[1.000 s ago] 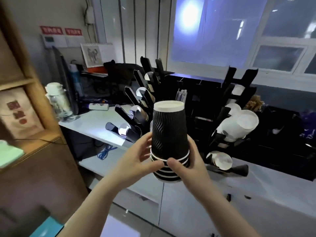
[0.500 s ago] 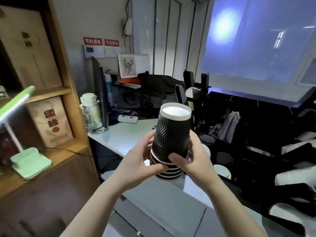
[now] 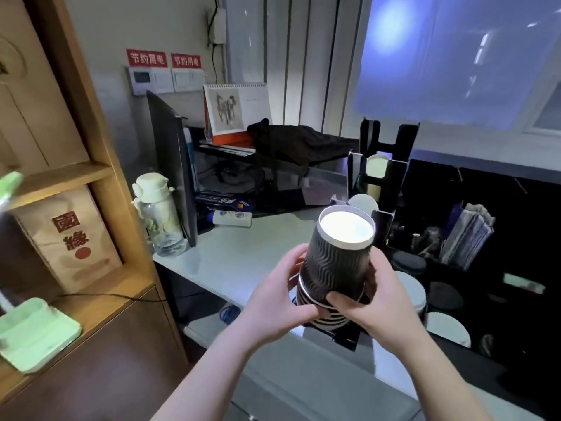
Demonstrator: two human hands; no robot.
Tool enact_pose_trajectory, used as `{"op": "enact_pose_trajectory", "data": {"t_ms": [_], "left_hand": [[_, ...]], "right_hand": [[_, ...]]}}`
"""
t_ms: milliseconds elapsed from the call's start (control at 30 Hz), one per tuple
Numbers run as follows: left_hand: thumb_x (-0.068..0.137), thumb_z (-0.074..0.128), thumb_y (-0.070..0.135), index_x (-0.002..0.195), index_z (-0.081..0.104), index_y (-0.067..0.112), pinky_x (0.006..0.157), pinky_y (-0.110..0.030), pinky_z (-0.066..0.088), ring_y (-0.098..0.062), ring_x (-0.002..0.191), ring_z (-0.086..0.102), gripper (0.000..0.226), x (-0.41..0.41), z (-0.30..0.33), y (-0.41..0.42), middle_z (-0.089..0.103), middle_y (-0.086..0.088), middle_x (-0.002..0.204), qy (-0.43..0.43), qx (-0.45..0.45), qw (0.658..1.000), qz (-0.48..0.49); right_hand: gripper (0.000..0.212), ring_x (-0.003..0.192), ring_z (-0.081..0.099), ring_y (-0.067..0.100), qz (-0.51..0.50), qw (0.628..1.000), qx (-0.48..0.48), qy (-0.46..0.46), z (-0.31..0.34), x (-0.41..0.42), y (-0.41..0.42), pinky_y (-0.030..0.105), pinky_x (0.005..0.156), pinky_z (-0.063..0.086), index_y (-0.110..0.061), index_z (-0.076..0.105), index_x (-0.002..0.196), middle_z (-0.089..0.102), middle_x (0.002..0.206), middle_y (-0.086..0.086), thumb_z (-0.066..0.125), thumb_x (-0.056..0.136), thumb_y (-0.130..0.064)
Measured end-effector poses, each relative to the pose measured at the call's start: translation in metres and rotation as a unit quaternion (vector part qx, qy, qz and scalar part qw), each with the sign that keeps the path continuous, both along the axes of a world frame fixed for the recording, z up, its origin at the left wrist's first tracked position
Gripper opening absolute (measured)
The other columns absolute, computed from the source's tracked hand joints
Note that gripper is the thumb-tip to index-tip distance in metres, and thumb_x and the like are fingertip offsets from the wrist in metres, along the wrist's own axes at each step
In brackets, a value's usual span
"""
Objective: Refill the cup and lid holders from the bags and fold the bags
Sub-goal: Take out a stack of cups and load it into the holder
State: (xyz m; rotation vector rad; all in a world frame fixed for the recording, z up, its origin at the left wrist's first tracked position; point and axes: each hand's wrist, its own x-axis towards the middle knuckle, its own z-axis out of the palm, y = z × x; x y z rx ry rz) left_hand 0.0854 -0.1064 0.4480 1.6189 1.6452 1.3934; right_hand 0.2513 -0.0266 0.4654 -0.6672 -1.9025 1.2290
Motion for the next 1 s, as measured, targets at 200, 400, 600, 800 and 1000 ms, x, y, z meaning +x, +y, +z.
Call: {"op": "enact_pose_trajectory", "data": {"t_ms": [200, 400, 600, 800, 1000], "left_hand": [[0.064, 0.082, 0.047, 0.133, 0.025, 0.059, 0.099, -0.020, 0.043, 0.010, 0.120, 0.047, 0.091, -0.011, -0.018, 0.013, 0.044, 0.037, 0.134, 0.072, -0.027, 0.997, -0.031], [0.071, 0.071, 0.044, 0.139, 0.028, 0.047, 0.092, 0.000, 0.026, 0.016, 0.121, 0.032, 0.080, -0.022, -0.038, 0.020, 0.038, 0.036, 0.137, 0.170, -0.015, 0.984, -0.055], [0.073, 0.071, 0.042, 0.137, 0.026, 0.052, 0.099, -0.001, 0.023, 0.016, 0.127, 0.029, 0.080, -0.034, -0.065, 0.021, 0.033, 0.036, 0.137, 0.103, -0.063, 0.988, -0.094], [0.066, 0.068, 0.047, 0.120, 0.028, 0.070, 0.092, -0.004, 0.038, 0.018, 0.115, 0.045, 0.071, -0.038, -0.064, 0.020, 0.048, 0.044, 0.120, 0.023, -0.109, 0.988, -0.107], [0.062, 0.075, 0.043, 0.135, 0.034, 0.047, 0.084, 0.002, 0.035, 0.025, 0.107, 0.044, 0.084, -0.038, -0.073, 0.020, 0.041, 0.055, 0.108, -0.028, -0.108, 0.989, -0.093]], "right_hand": [[0.086, 0.120, 0.048, -0.002, -0.096, 0.991, 0.055, -0.073, -0.009, -0.002, -0.018, 0.013, 0.092, 0.043, -0.058, 0.037, 0.126, 0.054, 0.123, -0.027, 0.076, 0.052, -0.042], [0.087, 0.121, 0.039, 0.003, -0.213, 0.963, 0.118, -0.118, -0.034, -0.015, -0.038, 0.038, 0.095, 0.045, -0.051, 0.042, 0.121, 0.047, 0.119, -0.032, 0.086, 0.054, -0.016], [0.084, 0.117, 0.049, -0.001, -0.256, 0.952, 0.101, -0.137, -0.041, -0.015, -0.043, 0.024, 0.090, 0.042, -0.065, 0.039, 0.117, 0.047, 0.120, -0.038, 0.085, 0.052, -0.038], [0.087, 0.115, 0.052, 0.000, -0.283, 0.943, 0.089, -0.151, -0.042, -0.025, -0.039, 0.023, 0.092, 0.043, -0.066, 0.040, 0.112, 0.056, 0.120, -0.026, 0.086, 0.054, -0.020], [0.075, 0.110, 0.051, -0.005, -0.311, 0.932, 0.089, -0.161, -0.064, -0.028, -0.042, 0.014, 0.082, 0.042, -0.055, 0.043, 0.116, 0.052, 0.117, -0.034, 0.082, 0.063, -0.018]]}}
